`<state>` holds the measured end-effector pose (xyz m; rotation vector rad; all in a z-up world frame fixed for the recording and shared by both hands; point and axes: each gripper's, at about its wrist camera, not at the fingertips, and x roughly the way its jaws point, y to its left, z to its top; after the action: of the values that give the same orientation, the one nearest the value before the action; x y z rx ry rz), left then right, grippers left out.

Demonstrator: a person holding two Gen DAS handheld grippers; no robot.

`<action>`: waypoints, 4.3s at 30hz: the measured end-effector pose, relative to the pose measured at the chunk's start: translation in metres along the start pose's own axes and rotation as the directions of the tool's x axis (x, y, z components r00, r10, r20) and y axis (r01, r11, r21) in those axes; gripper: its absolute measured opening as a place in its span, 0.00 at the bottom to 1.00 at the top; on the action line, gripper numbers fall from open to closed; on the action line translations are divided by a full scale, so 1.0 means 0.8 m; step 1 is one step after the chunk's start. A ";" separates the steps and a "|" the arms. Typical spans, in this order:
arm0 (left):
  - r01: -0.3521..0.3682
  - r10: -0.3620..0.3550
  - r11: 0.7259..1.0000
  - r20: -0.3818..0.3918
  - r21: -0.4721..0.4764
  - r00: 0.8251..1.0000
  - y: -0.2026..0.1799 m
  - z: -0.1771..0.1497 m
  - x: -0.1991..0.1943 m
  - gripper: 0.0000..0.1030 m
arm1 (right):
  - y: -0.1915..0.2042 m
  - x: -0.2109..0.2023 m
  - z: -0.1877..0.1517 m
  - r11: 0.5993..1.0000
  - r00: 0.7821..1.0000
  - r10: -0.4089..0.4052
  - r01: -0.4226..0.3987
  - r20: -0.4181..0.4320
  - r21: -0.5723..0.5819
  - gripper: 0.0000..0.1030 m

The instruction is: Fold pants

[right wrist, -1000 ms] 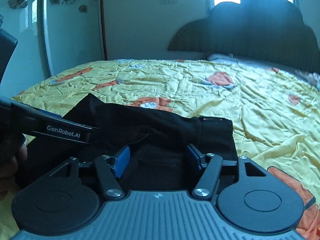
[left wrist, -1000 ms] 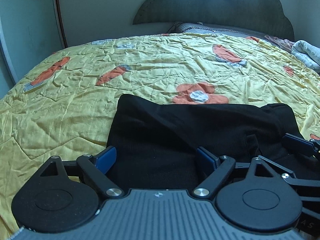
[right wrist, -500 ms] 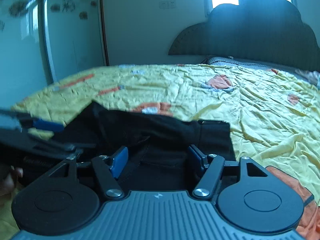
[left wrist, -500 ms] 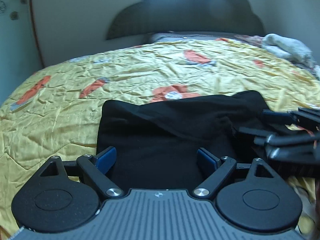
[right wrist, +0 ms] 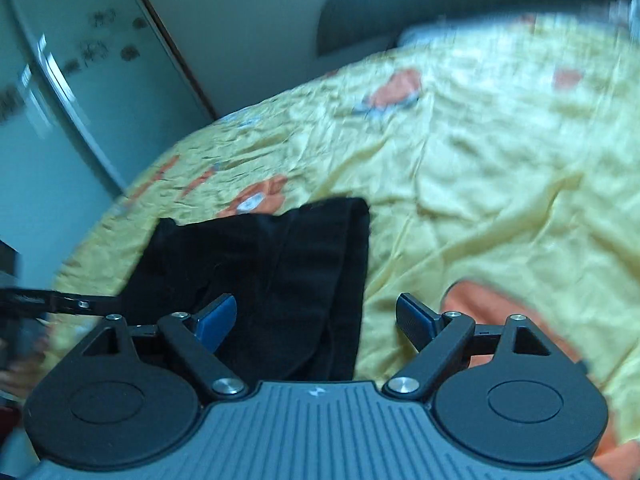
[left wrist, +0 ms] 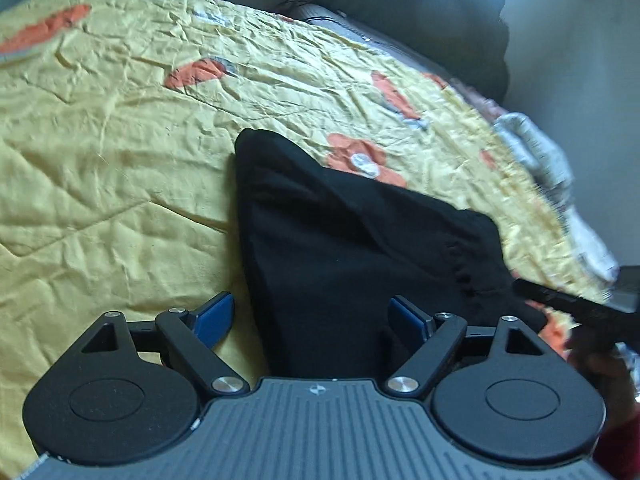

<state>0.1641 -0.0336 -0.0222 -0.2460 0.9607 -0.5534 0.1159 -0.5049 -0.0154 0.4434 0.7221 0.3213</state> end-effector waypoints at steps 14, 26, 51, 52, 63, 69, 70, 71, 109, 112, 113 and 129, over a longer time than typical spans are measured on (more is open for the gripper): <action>0.232 -0.235 0.967 -0.015 -0.106 0.972 0.011 0.007 0.021 0.87 | -0.027 0.049 0.022 0.919 0.916 0.383 -0.365 -0.119 0.148 0.86; 0.115 -0.115 0.983 0.011 -0.144 0.993 0.005 0.010 0.030 0.29 | -0.016 0.069 0.017 0.955 0.967 0.246 -0.231 -0.063 0.185 0.31; -0.204 0.165 0.969 0.244 0.141 0.956 -0.049 0.010 -0.055 0.19 | 0.123 0.041 0.027 0.989 0.983 0.144 -0.143 0.110 -0.026 0.29; -0.215 0.175 0.967 0.251 0.139 0.952 -0.046 0.013 -0.058 0.19 | 0.127 0.045 0.030 0.989 0.983 0.147 -0.145 0.112 -0.030 0.29; -0.341 0.293 0.932 0.302 0.119 0.907 -0.007 0.060 -0.066 0.19 | 0.160 0.111 0.072 0.984 0.977 0.179 -0.176 0.113 -0.036 0.29; -0.399 0.350 0.910 0.304 0.114 0.886 0.014 0.082 -0.052 0.19 | 0.167 0.158 0.090 0.989 0.985 0.145 -0.141 0.098 -0.043 0.29; -0.406 0.359 0.907 0.299 0.110 0.884 0.018 0.084 -0.048 0.19 | 0.167 0.167 0.092 0.990 0.987 0.135 -0.132 0.091 -0.043 0.29; -0.409 0.366 0.906 0.289 0.105 0.885 0.022 0.086 -0.044 0.19 | 0.166 0.176 0.092 0.992 0.989 0.123 -0.119 0.082 -0.044 0.29; -0.536 0.526 0.844 0.252 -0.034 0.812 0.057 0.025 -0.074 0.62 | 0.235 0.154 0.003 0.884 0.988 -0.090 0.137 0.125 -0.448 0.65; -0.506 0.502 0.861 0.231 -0.047 0.834 0.049 0.019 -0.072 0.64 | 0.235 0.166 -0.006 0.879 0.988 -0.119 0.151 0.100 -0.453 0.71; -0.497 0.493 0.866 0.226 -0.044 0.840 0.047 0.016 -0.069 0.65 | 0.231 0.173 -0.008 0.878 0.986 -0.141 0.165 0.087 -0.449 0.71; -0.509 0.512 0.858 0.204 -0.068 0.835 0.030 -0.006 -0.070 0.71 | 0.233 0.127 -0.033 0.941 0.990 -0.120 0.137 0.073 -0.309 0.82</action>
<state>0.1431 0.0172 0.0042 -0.0479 0.7740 -0.0230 0.1455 -0.2941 0.0021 0.1017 0.6312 0.2940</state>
